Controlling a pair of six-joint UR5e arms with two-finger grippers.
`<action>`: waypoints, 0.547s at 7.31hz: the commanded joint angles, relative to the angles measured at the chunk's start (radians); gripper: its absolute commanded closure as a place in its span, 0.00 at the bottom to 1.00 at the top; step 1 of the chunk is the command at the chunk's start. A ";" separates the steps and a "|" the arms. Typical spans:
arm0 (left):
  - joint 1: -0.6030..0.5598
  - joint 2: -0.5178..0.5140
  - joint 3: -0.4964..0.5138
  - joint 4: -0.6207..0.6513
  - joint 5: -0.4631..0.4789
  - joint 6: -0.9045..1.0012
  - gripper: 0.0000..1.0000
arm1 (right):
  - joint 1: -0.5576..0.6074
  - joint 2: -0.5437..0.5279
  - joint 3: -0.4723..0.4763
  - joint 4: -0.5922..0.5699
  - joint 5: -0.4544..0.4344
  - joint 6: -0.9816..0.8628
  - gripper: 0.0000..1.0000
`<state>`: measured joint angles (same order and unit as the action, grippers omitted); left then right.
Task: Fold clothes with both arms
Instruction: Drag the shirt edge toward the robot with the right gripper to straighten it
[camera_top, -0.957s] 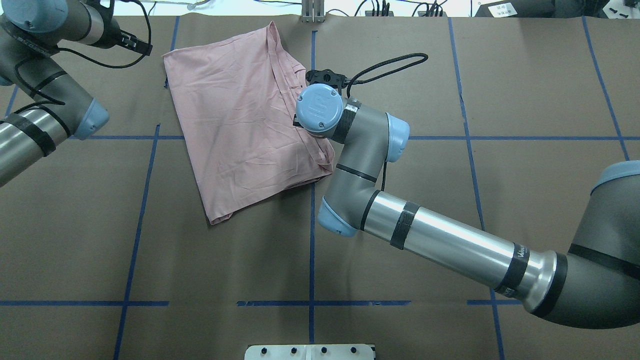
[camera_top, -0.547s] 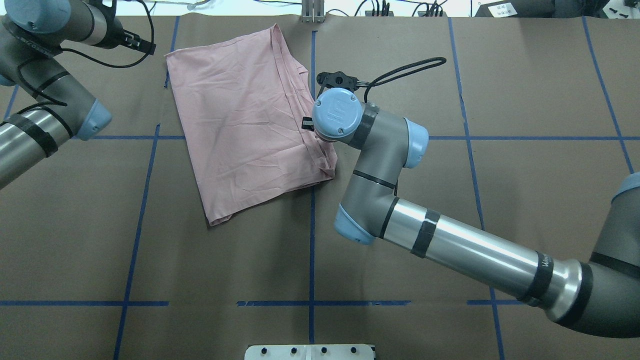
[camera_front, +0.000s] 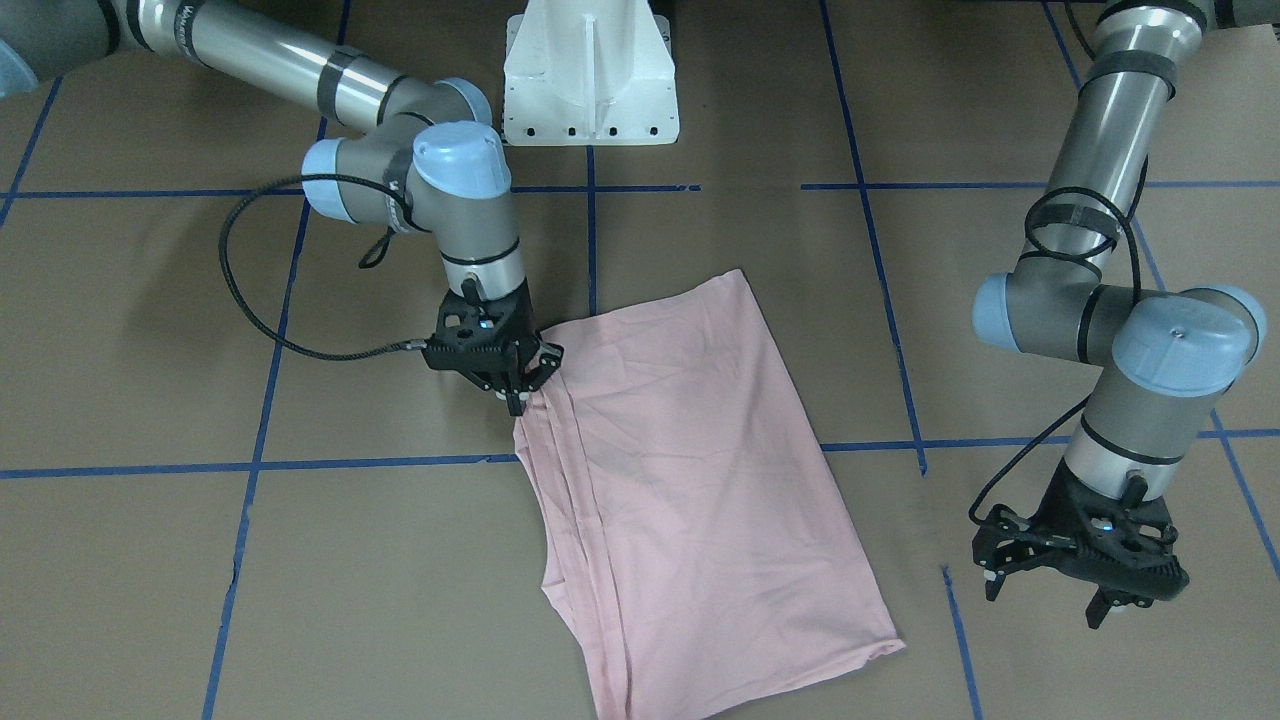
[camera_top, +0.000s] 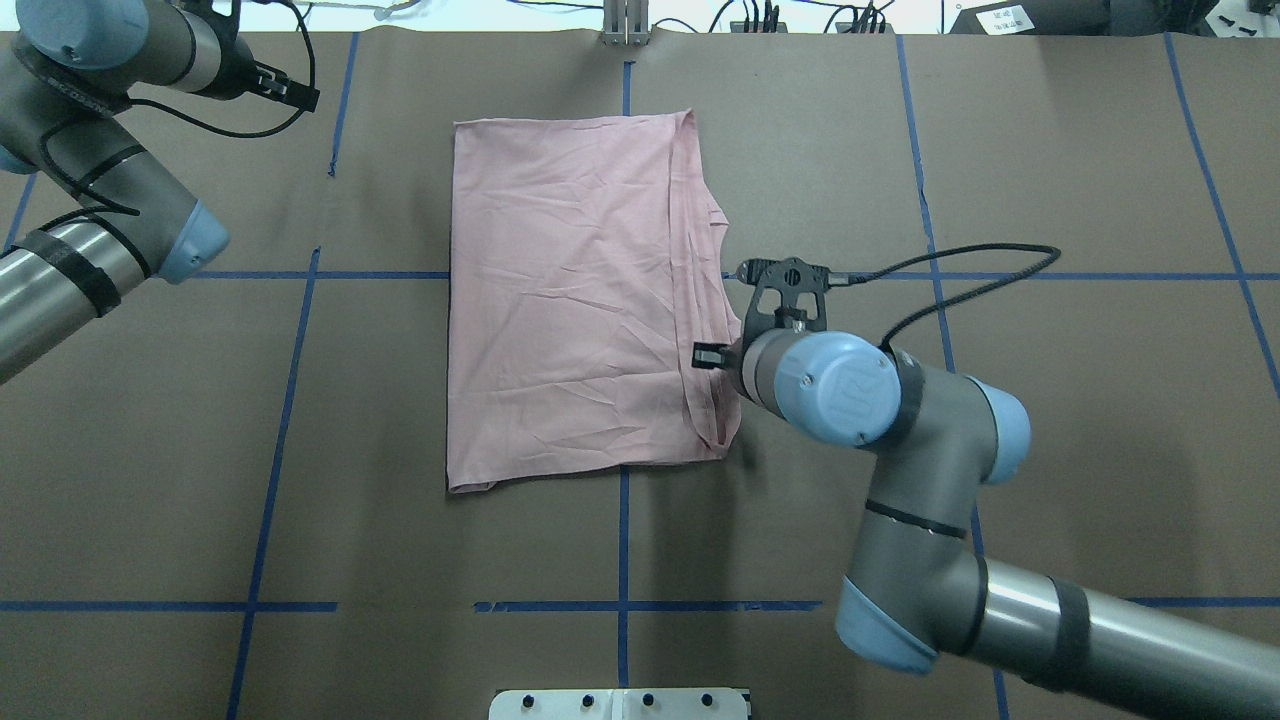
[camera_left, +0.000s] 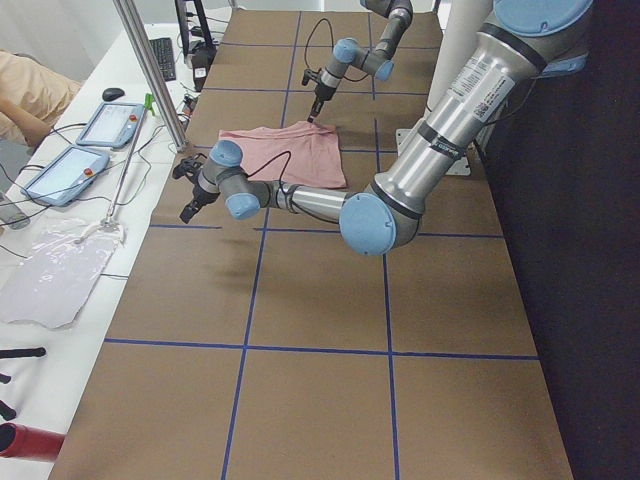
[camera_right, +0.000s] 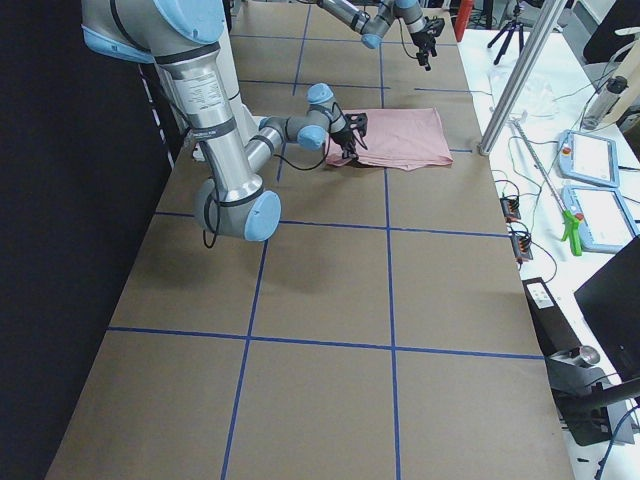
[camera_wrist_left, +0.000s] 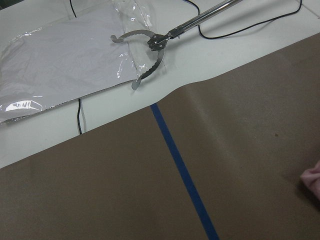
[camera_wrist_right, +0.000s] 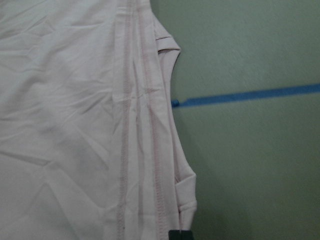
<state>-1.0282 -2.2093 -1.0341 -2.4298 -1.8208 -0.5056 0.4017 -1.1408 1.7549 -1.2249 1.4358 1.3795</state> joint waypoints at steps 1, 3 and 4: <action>0.017 -0.001 -0.009 0.000 0.000 -0.031 0.00 | -0.140 -0.140 0.115 0.001 -0.154 0.026 0.83; 0.052 0.002 -0.074 0.015 -0.003 -0.100 0.00 | -0.146 -0.161 0.153 0.002 -0.152 0.009 0.00; 0.066 0.044 -0.158 0.024 -0.006 -0.178 0.00 | -0.121 -0.209 0.213 0.008 -0.091 -0.017 0.00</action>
<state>-0.9812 -2.1990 -1.1095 -2.4173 -1.8239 -0.6079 0.2661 -1.3039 1.9070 -1.2218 1.2986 1.3874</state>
